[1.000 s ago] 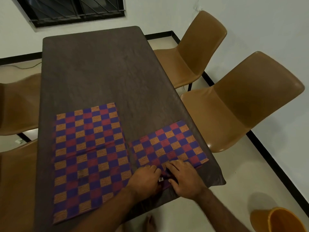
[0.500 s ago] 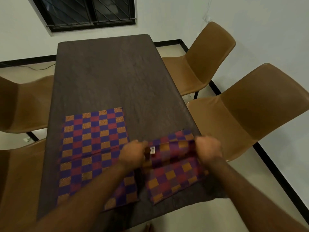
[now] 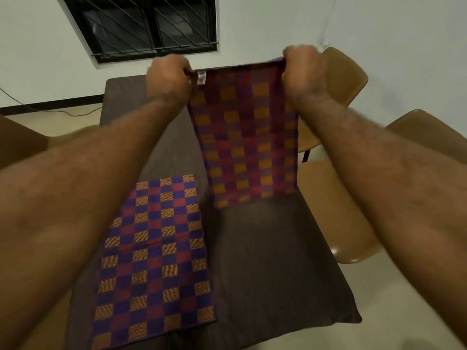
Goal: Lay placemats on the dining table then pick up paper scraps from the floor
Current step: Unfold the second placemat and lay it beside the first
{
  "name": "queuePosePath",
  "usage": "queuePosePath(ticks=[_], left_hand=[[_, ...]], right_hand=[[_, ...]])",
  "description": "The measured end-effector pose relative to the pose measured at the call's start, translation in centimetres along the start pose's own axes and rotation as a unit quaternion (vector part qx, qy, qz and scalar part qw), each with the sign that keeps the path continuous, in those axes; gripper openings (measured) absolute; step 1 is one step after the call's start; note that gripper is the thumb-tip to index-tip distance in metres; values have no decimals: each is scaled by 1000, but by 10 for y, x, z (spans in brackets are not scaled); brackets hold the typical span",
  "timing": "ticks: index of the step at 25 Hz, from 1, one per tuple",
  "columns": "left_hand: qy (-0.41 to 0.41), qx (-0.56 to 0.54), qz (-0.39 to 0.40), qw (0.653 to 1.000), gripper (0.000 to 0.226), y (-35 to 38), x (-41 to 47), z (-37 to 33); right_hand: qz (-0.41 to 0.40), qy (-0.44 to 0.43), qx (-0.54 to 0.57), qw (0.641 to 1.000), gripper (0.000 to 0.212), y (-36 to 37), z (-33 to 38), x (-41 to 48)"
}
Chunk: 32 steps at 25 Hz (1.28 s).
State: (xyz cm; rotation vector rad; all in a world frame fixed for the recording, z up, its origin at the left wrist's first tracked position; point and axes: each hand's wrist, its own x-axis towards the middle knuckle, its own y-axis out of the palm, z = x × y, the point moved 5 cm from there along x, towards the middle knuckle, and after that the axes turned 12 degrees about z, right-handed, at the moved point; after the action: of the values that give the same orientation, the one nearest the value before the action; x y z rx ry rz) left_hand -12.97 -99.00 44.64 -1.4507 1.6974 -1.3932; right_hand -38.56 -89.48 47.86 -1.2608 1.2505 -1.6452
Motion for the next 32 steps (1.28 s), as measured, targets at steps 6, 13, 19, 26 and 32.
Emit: queuePosePath(ticks=[6,13,19,26,32], left_hand=[[74,-84,-124,986,27,-48,-12,-14],[107,-95,21,989,29,90,-147,11],[25,-113,268,956,30,187,-263,23],[39,-87,319,943,26,215,-354,0],[103,-29,288,952,31,218,-406,-14]], right_hand=[[-134,-11,97,986,22,-34,-13,-11],[45,-30,163,985,19,109,-54,-135],[248,-26,123,961,51,199,-78,-228],[282,11,143,949,30,210,-102,-318],[306,39,144,940,35,202,-118,-372]])
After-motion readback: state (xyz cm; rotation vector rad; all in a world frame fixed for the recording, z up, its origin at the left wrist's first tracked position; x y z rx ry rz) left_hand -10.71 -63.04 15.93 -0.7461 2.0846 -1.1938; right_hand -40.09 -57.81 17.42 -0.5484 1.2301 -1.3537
